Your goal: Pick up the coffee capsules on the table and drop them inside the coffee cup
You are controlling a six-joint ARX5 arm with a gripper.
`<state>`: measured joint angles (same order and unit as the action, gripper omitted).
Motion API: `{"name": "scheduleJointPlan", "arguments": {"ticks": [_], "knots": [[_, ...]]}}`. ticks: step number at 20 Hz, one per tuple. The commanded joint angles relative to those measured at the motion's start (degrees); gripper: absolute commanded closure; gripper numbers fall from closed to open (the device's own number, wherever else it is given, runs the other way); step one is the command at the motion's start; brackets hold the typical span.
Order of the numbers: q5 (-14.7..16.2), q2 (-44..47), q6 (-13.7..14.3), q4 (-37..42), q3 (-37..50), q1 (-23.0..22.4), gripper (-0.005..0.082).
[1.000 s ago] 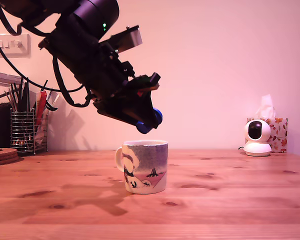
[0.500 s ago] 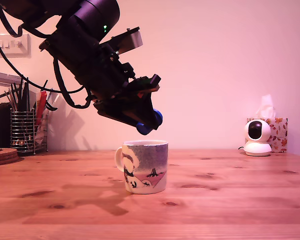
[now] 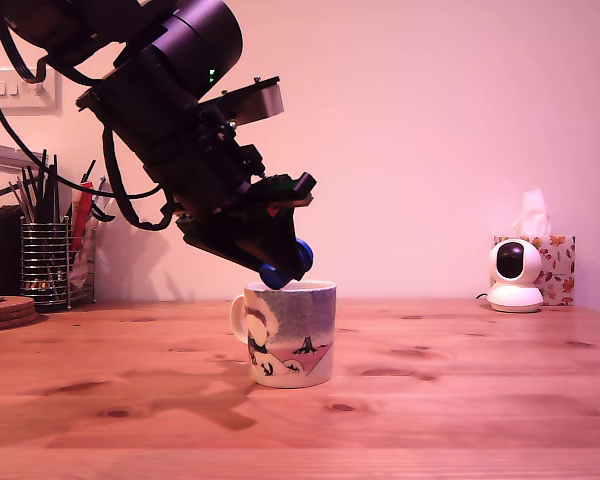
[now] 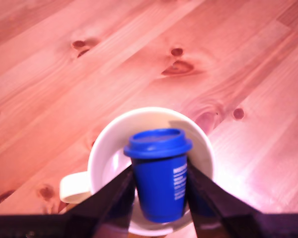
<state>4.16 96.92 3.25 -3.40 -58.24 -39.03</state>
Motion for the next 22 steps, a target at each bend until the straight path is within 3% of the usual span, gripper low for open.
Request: {"name": "scheduleJointPlan", "arguments": {"ticks": [1,10,11,14,15,22], "knots": [[-0.15,1.25,0.22,0.26,0.90,-0.09,0.0504],[-0.15,1.25,0.22,0.09,0.90,-0.09,0.0499],[-0.15,1.25,0.22,0.02,0.90,-0.09,0.0472],[-0.98,1.25,0.22,-0.17,0.90,-0.11,0.0260],[-1.07,1.25,0.22,-0.46,0.90,-0.09,0.0231],[-1.25,1.20,0.22,-1.55,0.90,-0.15,0.0237]]}}
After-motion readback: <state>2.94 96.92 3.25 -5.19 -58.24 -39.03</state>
